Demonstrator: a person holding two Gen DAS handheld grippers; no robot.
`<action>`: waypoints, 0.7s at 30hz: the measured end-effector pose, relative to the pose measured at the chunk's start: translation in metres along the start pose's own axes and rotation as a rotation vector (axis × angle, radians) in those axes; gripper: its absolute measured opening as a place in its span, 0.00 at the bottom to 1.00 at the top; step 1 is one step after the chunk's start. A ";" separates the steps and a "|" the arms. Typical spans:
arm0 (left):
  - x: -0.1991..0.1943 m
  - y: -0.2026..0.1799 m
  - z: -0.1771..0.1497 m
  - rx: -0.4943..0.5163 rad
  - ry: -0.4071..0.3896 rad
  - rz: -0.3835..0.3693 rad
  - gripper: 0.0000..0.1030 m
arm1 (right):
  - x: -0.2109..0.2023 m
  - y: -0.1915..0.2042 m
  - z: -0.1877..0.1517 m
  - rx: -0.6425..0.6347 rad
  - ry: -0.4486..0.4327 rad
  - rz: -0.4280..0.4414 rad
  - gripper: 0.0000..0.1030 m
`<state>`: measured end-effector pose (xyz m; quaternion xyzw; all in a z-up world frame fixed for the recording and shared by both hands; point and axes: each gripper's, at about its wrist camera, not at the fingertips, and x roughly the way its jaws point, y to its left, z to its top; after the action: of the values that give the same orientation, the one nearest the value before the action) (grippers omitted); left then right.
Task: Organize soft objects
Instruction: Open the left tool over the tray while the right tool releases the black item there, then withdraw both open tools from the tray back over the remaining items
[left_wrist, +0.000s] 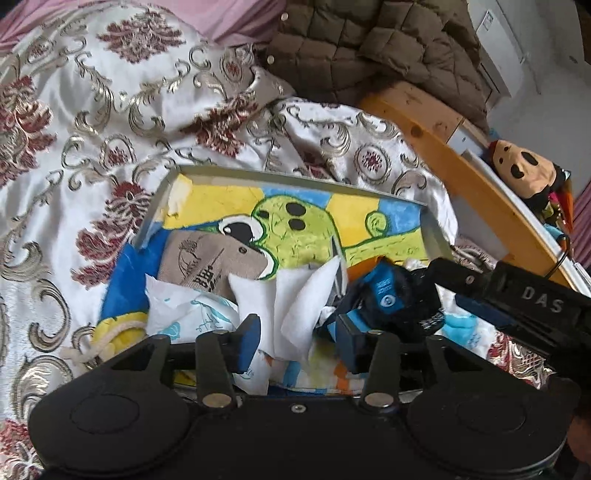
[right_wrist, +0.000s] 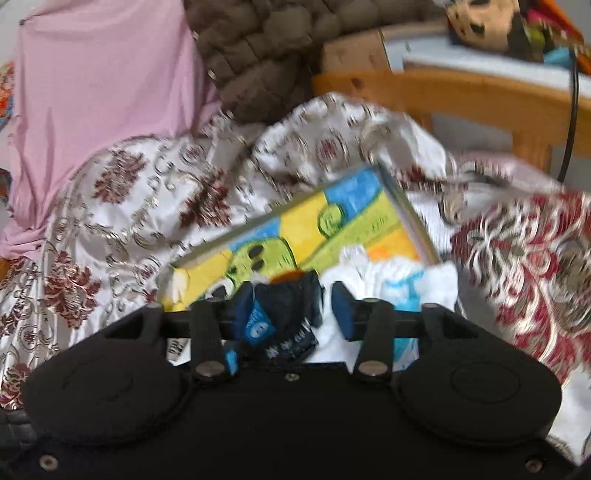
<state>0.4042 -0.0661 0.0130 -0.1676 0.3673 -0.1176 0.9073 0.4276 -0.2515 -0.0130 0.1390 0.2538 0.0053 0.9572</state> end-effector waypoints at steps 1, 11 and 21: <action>-0.005 -0.002 0.001 0.004 -0.011 0.002 0.50 | -0.005 0.001 0.001 -0.006 -0.009 0.011 0.44; -0.077 -0.016 0.003 0.045 -0.169 0.017 0.68 | -0.078 0.008 0.016 -0.047 -0.176 0.054 0.92; -0.165 -0.023 -0.017 0.071 -0.333 0.030 0.85 | -0.175 0.006 0.001 -0.052 -0.266 0.076 0.99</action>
<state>0.2742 -0.0352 0.1140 -0.1469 0.2101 -0.0877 0.9626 0.2758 -0.2600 0.0741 0.1229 0.1190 0.0295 0.9848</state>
